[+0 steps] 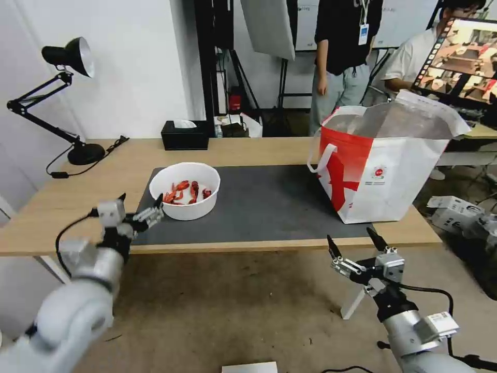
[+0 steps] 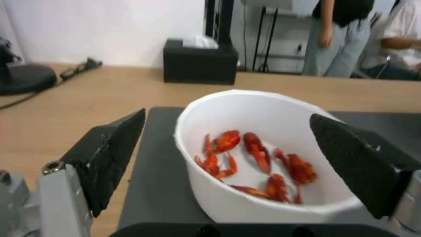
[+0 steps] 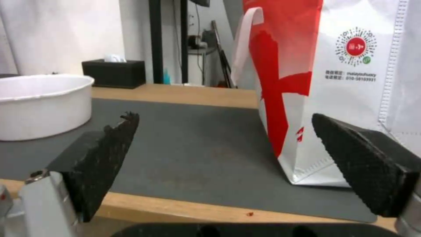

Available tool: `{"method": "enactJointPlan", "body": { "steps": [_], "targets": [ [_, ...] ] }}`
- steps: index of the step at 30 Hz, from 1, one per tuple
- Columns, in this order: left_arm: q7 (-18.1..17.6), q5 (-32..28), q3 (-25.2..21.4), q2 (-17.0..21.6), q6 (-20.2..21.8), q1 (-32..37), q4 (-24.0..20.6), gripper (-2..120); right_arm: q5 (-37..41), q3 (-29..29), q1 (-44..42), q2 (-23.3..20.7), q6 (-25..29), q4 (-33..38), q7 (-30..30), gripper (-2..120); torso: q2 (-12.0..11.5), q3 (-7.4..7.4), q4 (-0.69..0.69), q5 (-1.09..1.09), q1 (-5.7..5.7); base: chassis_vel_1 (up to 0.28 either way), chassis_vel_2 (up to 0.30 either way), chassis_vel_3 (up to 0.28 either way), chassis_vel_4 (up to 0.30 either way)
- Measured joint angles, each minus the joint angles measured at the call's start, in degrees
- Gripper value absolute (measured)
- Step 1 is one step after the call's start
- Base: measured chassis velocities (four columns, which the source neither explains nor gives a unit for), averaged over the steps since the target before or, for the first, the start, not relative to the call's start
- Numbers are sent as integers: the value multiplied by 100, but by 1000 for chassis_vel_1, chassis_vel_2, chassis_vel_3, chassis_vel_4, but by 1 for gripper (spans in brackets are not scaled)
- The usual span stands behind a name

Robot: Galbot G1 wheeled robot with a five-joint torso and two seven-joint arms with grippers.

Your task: Pick up the trash from the table and place it into the takeout bag.

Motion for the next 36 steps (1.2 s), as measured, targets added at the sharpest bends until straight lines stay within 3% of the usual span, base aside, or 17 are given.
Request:
{"method": "enactJointPlan", "body": {
  "steps": [3,5,6,8,10,11,15,19,31,36],
  "targets": [
    [-7,-358,126,174,211,-340,200,100,-1,12,12,11,0,-7,3,100,0,0,0,0,0,0,0,0,0],
    [-42,-1100,750,502,674,-1305,822,100,-5,35,26,52,0,-52,17,100,0,-1,1,1,0,0,0,0,0],
    [-42,-1100,750,502,674,-1305,822,100,-5,35,26,52,0,-52,17,100,0,-1,1,1,0,0,0,0,0],
    [-138,-1509,1503,575,1058,-2275,1398,100,-16,34,31,91,0,-82,22,100,0,0,0,0,0,0,0,0,0],
    [-148,-1580,1622,570,1138,-2436,1481,100,-18,34,34,100,0,-90,23,100,0,0,0,-1,0,0,0,0,0],
    [-230,-1799,1995,518,1422,-2932,1712,100,-21,34,50,121,0,-122,28,100,0,0,0,2,1,0,0,0,0],
    [-376,-1943,2438,405,1717,-3415,1950,100,-26,35,73,142,0,-155,35,100,0,-1,0,1,-1,0,0,0,0],
    [-847,-2028,3026,220,2164,-4056,2333,100,-27,38,106,197,6,-159,102,100,0,-1,0,1,-1,0,0,0,0],
    [-1119,-2389,3615,15,2548,-4741,2936,97,-17,84,151,229,18,-175,139,100,0,-1,1,1,-1,0,0,0,0],
    [-1423,-2704,3768,-97,2587,-4942,3076,78,-1,96,189,242,19,-186,146,100,0,-1,0,1,-1,0,0,0,0]
  ]
}}
